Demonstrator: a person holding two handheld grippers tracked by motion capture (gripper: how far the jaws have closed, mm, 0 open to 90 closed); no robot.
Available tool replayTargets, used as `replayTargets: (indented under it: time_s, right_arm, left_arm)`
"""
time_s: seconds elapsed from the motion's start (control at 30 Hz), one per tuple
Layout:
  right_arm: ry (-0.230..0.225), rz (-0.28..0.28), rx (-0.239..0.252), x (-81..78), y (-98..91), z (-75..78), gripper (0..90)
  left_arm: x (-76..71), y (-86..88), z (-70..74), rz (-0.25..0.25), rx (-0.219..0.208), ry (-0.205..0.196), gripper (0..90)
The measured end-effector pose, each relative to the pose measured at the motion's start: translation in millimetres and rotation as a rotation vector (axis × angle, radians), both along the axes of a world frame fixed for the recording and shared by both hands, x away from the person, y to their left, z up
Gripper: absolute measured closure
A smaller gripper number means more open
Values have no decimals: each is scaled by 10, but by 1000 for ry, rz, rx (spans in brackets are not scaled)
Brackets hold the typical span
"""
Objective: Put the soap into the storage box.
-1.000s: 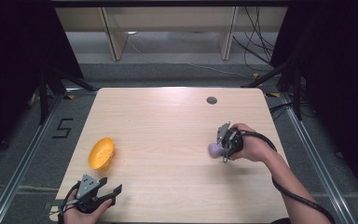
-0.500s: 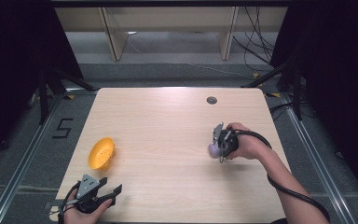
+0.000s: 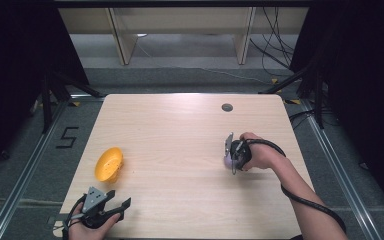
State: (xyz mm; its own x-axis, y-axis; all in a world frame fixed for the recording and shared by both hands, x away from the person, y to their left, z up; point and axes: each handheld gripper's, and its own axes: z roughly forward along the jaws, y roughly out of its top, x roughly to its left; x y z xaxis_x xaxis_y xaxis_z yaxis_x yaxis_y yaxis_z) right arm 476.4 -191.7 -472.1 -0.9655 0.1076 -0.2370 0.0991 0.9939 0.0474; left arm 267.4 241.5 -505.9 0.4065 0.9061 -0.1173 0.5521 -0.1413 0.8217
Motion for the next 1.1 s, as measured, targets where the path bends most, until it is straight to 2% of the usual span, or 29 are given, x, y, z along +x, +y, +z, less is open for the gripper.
replayTargets:
  time_s: [0.03, 0.07, 0.13, 0.2, 0.37, 0.4, 0.47, 0.53, 0.6, 0.73, 0.8, 0.87, 0.93, 0.97, 1.0, 1.1]
  right_arm:
    - [0, 0, 0, 0, 0, 0, 424]
    - [-10, 27, 21, 24, 10, 0, 482]
    - [-5, 22, 22, 21, 15, 1, 497]
    - [16, -39, 11, -3, 25, 3, 498]
    - [23, -54, 26, 14, 35, 3, 500]
    - [28, -92, 35, 7, 30, 6, 500]
    - [33, -122, 37, -8, 31, 9, 501]
    - [14, -103, 46, 3, 20, -2, 501]
    - [11, -119, 50, -15, 32, -1, 502]
    - [-4, -106, 97, -18, 9, -7, 502]
    - [-5, -129, 115, -37, 8, -3, 502]
    - [-31, -137, 146, -50, 9, 6, 503]
    - [-24, -169, 170, -75, 16, 23, 503]
    - [-12, -162, 188, -82, 22, 27, 503]
    - [-38, -136, 171, -79, 19, 36, 503]
    - [-51, -147, 163, -110, 28, 51, 503]
  left_arm:
    - [0, 3, 2, -3, 4, -1, 337]
    - [-1, 3, 3, -4, 3, -1, 337]
    - [1, 2, 2, -6, 4, -2, 337]
    - [1, -12, 2, 2, 2, -3, 337]
    - [2, 0, 1, -3, 2, 1, 337]
    - [1, 3, 3, -6, 4, -2, 337]
    - [0, 3, 6, -8, 8, 2, 337]
    - [2, -10, 2, -1, 1, -4, 337]
    - [3, -11, 1, 1, -1, -3, 337]
    - [5, -12, 1, 2, -2, -3, 337]
    - [4, -12, 3, 5, 2, 1, 337]
    - [8, 0, 4, -3, 3, 6, 337]
    - [10, 3, 2, -6, -1, 3, 337]
    - [10, 3, 2, -6, -1, 3, 337]
    - [12, 2, -7, 0, -11, 0, 337]
    - [8, 2, -2, 4, -12, 2, 337]
